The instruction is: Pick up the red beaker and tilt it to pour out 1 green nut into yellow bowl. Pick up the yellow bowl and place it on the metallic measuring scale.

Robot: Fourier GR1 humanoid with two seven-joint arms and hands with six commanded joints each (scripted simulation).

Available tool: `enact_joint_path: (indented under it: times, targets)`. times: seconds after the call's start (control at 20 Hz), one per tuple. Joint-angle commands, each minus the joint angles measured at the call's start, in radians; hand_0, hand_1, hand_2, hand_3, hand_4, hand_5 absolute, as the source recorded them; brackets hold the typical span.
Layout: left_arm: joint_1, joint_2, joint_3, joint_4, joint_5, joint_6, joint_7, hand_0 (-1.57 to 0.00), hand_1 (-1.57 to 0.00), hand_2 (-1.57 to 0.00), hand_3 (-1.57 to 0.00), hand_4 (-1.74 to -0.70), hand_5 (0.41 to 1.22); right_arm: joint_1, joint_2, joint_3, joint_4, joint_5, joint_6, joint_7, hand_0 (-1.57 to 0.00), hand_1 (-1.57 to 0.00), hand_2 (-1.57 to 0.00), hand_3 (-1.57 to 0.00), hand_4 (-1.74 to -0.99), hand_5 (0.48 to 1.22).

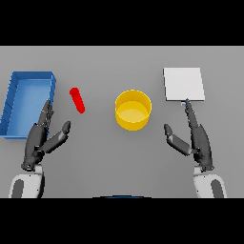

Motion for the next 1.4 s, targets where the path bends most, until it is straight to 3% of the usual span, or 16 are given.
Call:
enact_joint_path:
  times: [0.0,0.25,0.4,0.7,1.15,1.25,1.35]
  targets:
    - [0.0,0.003,-0.004,-0.002,-0.01,0.003,0.009,0.0,0.0,0.0,0.0,-1.1,0.616,0.012,-0.002,0.006,-0.011,0.008,-0.001,-0.008,0.0,0.0,0.0,0.0,-1.112,0.659]
    - [-0.09,-0.002,-0.01,0.086,-0.048,0.015,0.022,0.0,0.0,0.0,0.0,-1.11,0.623,0.002,0.008,0.008,-0.017,0.009,-0.006,0.018,0.0,0.0,0.0,0.0,-1.13,0.65]
    - [-0.159,-0.013,0.004,0.199,-0.057,0.027,-0.031,0.0,0.0,0.0,0.0,-1.14,0.636,0.006,0.002,-0.008,-0.029,-0.04,0.023,0.009,0.0,0.0,0.0,0.0,-1.171,0.653]
    - [-0.333,-0.018,0.058,0.416,-0.064,0.062,-0.067,0.0,0.0,0.0,0.0,-1.15,0.629,0.001,0.009,-0.011,-0.023,-0.052,0.026,-0.003,0.0,0.0,0.0,0.0,-1.229,0.667]
    - [-0.51,-0.039,0.089,0.689,-0.106,0.118,-0.198,0.0,0.0,0.0,0.0,-1.24,0.657,-0.004,0.001,-0.016,-0.026,-0.055,0.031,0.014,0.0,0.0,0.0,0.0,-1.25,0.683]
    - [-0.558,-0.046,0.094,0.748,-0.117,0.134,-0.198,0.0,0.0,0.0,0.0,-1.26,0.664,-0.008,0.012,-0.009,-0.027,-0.056,0.03,0.023,0.0,0.0,0.0,0.0,-1.264,0.69]
    - [-0.588,-0.044,0.105,0.789,-0.118,0.142,-0.224,0.0,0.0,0.0,0.0,-1.26,0.676,0.006,0.008,-0.009,-0.037,-0.055,0.031,0.002,0.0,0.0,0.0,0.0,-1.266,0.692]
